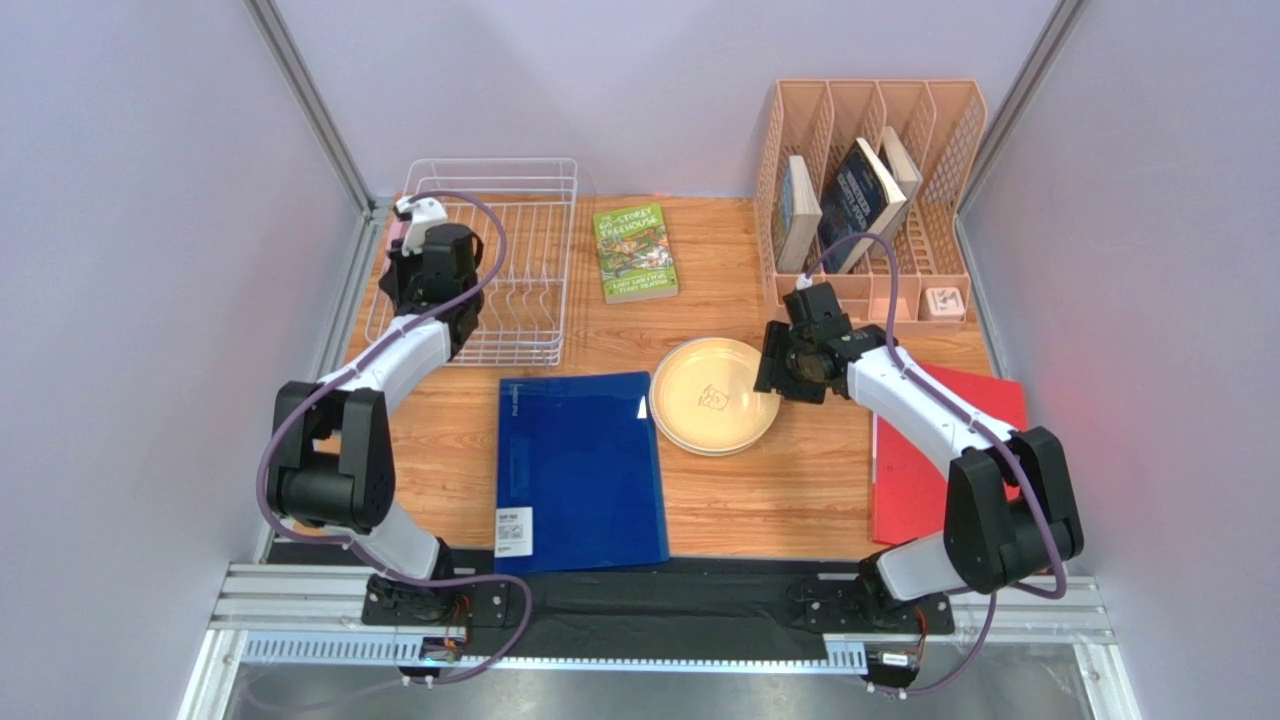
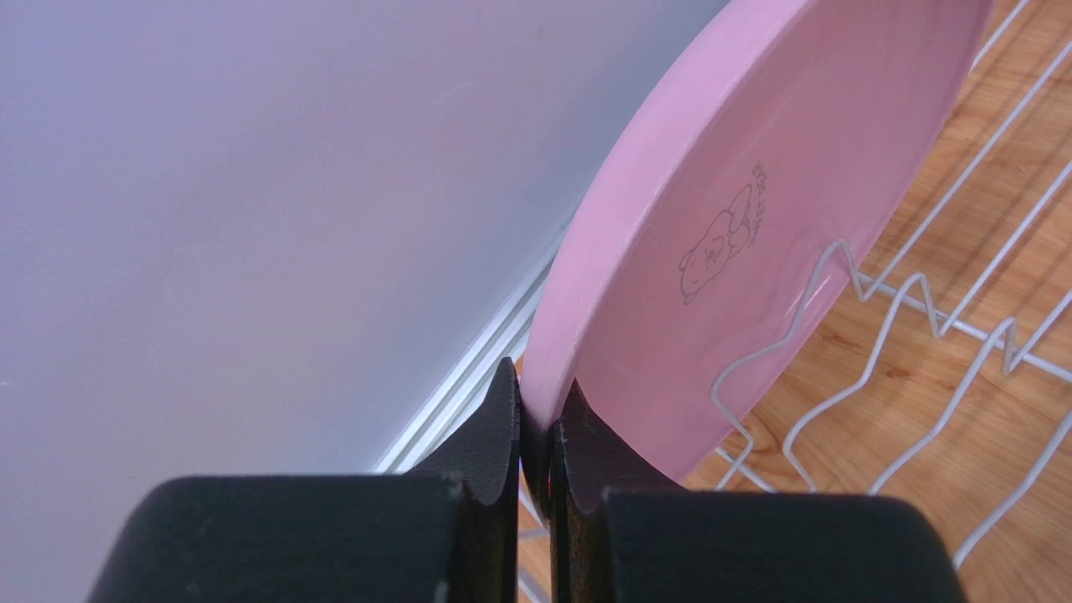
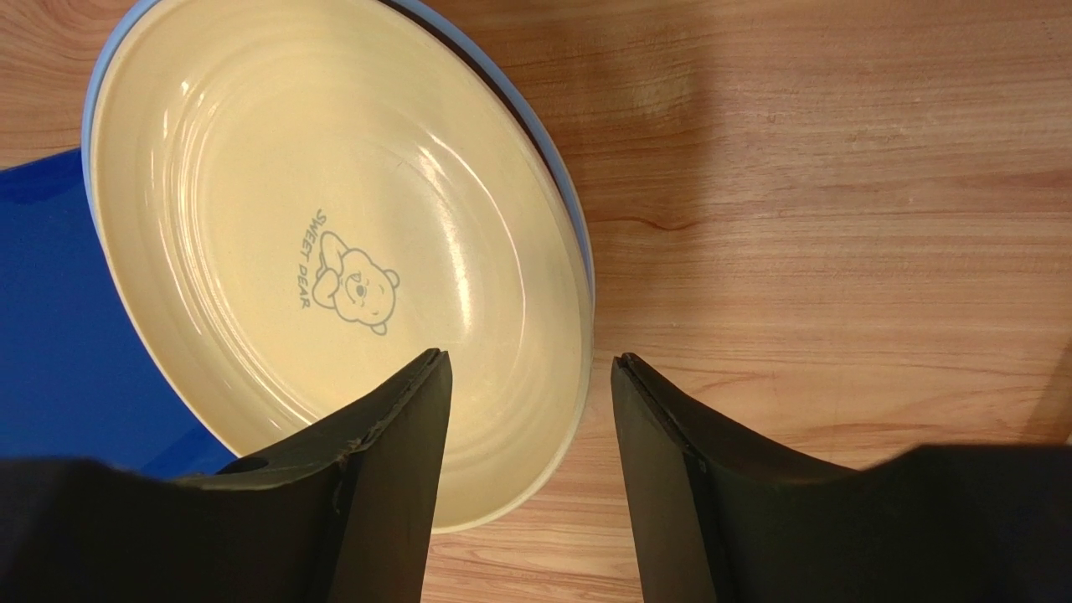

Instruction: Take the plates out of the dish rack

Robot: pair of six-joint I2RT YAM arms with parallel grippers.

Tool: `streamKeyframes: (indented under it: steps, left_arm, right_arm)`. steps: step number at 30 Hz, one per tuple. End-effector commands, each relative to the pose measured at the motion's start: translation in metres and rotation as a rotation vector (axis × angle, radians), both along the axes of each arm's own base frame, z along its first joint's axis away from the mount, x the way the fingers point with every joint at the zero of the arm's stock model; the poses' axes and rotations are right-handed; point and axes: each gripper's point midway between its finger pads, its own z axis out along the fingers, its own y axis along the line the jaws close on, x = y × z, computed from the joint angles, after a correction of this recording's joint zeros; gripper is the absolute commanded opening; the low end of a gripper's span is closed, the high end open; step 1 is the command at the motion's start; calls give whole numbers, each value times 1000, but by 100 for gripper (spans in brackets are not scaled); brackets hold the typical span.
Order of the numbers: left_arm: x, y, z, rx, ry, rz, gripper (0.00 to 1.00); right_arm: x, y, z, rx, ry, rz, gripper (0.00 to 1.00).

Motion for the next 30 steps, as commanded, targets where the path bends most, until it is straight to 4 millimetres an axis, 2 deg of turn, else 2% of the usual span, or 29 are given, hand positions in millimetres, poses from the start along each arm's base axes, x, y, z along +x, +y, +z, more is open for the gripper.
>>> streamKeyframes:
  steps: [1, 8, 9, 11, 12, 13, 14, 15, 16, 18, 19, 22, 23, 25, 26, 28, 29, 30]
  left_arm:
    - [-9, 5, 58, 32, -141, 69, 0]
    - [-21, 5, 80, 67, -155, 102, 0]
    - [-25, 4, 92, 63, -180, 98, 0]
    - [-30, 0, 99, 57, -178, 86, 0]
    - [-31, -2, 113, 38, -203, 64, 0]
    - [-38, -4, 104, 0, -155, 60, 0]
    - [-37, -10, 118, -51, -190, 26, 0]
    - [-37, -16, 117, -110, -215, 16, 0]
    - [-42, -19, 112, -126, -169, -6, 0]
    - [-41, -39, 117, -205, -186, -96, 0]
    - [-43, -47, 115, -226, -169, -130, 0]
    - [-42, -87, 111, -365, -178, -306, 0]
    - [-41, -111, 104, -457, -157, -416, 0]
    - [-41, -138, 95, -596, -162, -505, 0]
    - [-45, -160, 83, -688, -135, -574, 0]
    - [-48, -184, 75, -758, -115, -654, 0]
    - [-53, -203, 63, -801, -70, -707, 0]
    - [-55, -211, 59, -815, -55, -734, 0]
  right_arm:
    - [8, 6, 16, 36, -64, -1, 55]
    - [5, 3, 21, 34, -76, -8, 55]
    - [4, 2, 22, 32, -78, -10, 55]
    - [4, 2, 25, 35, -86, -12, 55]
    - [3, 2, 27, 36, -88, -13, 55]
    - [3, 2, 31, 43, -99, -14, 56]
    - [4, 2, 32, 42, -106, -14, 56]
    - [4, 2, 35, 44, -111, -12, 56]
    - [5, 2, 40, 44, -127, -3, 55]
    - [6, 4, 48, 62, -150, 7, 56]
    - [6, 11, 54, 100, -162, 31, 56]
    - [7, 30, 73, 205, -230, 88, 56]
    - [8, 35, 79, 241, -250, 95, 57]
    - [10, 48, 98, 323, -313, 133, 57]
    - [11, 52, 103, 349, -329, 135, 58]
    - [12, 59, 117, 395, -369, 157, 59]
    - [12, 61, 120, 413, -377, 162, 59]
    - [12, 63, 123, 424, -383, 169, 59]
